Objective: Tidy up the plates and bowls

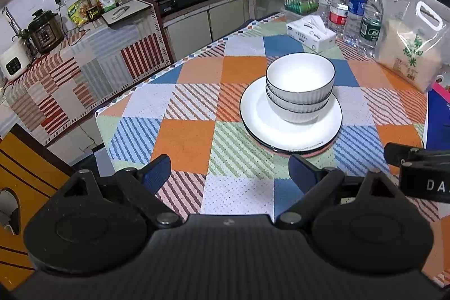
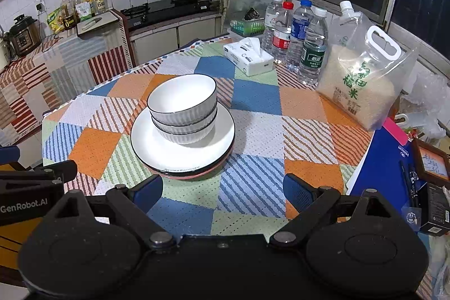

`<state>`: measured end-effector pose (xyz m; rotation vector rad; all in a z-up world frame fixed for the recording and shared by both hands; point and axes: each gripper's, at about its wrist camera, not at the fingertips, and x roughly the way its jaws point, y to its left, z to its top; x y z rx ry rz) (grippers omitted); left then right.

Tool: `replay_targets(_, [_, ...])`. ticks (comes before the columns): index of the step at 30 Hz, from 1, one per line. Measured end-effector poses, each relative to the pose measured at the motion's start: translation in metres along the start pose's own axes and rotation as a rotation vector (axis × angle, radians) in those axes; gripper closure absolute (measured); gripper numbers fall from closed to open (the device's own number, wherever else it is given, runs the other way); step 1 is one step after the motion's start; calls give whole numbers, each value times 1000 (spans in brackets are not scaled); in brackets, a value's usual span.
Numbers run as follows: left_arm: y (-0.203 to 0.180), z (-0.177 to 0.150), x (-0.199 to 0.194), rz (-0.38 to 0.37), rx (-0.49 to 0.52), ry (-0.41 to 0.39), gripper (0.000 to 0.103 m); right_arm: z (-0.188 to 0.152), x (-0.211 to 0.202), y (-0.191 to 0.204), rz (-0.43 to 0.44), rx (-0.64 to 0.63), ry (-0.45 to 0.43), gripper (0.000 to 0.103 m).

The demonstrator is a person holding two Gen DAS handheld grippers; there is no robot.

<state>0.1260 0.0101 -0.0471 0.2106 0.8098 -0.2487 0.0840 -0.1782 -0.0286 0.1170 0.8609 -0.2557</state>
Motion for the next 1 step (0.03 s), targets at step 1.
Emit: replay_targets(1, [0, -1, 0, -2, 1, 3, 12, 1, 1, -1, -5, 0, 9, 8])
